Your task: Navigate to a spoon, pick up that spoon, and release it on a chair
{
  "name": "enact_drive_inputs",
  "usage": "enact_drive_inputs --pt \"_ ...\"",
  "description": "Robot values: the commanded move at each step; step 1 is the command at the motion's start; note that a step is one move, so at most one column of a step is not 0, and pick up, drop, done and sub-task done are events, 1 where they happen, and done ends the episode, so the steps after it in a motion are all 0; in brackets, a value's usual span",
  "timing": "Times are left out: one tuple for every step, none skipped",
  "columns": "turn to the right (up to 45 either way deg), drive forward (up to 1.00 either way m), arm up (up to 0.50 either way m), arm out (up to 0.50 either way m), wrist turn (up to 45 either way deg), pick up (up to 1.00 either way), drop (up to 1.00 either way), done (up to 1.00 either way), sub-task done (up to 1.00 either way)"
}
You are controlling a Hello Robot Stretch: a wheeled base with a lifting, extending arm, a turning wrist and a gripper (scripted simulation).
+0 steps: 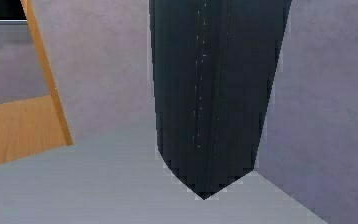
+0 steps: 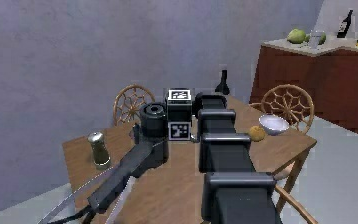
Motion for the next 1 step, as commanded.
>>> enact_drive_inputs --pt "0.0 0.00 0.00 -0.14 0.0 0.00 0.00 0.00 0.00"
